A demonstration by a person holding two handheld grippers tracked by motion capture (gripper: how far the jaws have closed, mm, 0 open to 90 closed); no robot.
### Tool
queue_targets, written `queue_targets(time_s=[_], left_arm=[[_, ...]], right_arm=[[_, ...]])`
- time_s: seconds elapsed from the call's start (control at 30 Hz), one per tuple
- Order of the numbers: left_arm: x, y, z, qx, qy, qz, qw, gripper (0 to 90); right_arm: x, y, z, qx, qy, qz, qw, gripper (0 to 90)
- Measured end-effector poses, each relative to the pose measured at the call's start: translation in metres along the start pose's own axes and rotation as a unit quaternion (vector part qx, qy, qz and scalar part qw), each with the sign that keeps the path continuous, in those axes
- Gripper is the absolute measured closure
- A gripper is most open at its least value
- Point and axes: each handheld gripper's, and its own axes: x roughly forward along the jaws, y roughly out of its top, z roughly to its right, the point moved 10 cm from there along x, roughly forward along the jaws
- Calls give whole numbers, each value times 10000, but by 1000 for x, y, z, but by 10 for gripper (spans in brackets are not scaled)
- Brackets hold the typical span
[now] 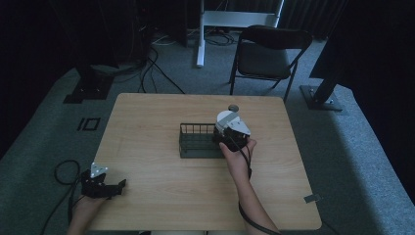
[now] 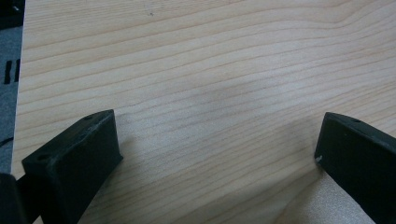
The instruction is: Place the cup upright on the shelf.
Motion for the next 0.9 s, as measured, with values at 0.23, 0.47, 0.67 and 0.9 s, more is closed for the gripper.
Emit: queue_targets(time_s=[0.23,0.47,0.67,0.9], left_arm=[[0,0,0,-2,-1,0,10000,1],[0,0,0,-1,0,0,10000,2],[0,0,0,0,0,0,10000,1],[0,0,0,-1,0,0,10000,1]], right_arm=[[6,-6,1,-31,-59,-163,9998,183],[10,-12,1,-53,-42,-308,9995,183],[9,-13,0,-106,-103,-224,9996,182],[8,-15,1,-72,-85,-160,9998,181]])
